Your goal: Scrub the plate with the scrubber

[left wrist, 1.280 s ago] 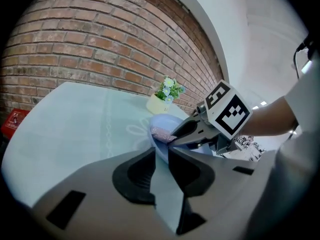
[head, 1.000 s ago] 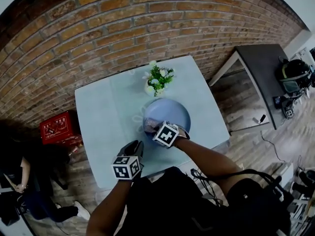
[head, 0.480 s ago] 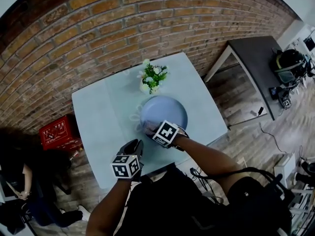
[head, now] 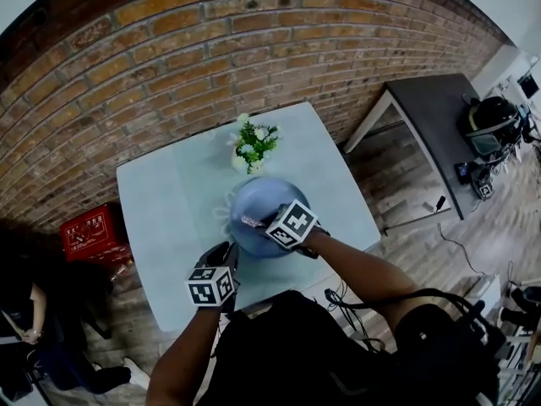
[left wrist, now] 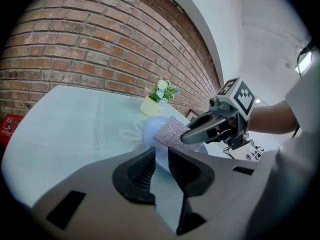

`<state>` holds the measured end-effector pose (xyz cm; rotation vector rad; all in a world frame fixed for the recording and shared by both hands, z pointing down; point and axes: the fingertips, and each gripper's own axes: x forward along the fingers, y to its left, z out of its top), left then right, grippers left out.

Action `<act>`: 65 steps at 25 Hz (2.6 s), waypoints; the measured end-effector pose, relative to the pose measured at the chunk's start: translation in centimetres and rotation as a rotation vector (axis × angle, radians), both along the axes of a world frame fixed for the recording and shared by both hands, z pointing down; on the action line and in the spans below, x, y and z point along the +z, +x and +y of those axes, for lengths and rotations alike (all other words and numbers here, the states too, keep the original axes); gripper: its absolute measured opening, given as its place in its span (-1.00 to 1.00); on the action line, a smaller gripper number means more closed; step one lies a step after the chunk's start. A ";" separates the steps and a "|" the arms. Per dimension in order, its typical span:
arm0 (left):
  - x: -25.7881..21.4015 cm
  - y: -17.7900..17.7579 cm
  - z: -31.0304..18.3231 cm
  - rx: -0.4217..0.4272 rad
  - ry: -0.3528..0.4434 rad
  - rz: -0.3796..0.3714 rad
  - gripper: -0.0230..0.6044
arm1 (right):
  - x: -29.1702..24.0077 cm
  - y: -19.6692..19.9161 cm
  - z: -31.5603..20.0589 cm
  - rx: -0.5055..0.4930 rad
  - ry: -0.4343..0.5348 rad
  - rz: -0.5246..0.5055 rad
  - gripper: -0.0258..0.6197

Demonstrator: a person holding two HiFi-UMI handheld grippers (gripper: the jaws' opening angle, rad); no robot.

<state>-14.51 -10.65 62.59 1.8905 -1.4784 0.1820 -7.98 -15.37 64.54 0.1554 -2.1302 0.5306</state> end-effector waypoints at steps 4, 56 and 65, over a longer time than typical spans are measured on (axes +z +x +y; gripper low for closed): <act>0.5 0.1 -1.0 -0.059 -0.007 0.010 -0.64 | -0.6 0.5 -3.0 -0.133 0.154 -0.002 -0.71; 3.8 0.9 -1.9 -0.021 -0.096 -0.078 -0.63 | 5.2 7.9 -1.9 -0.057 0.072 0.252 -0.71; 2.4 -0.9 -0.2 0.001 -0.063 -0.060 -0.64 | 5.0 7.7 -0.2 0.018 0.071 0.259 -0.71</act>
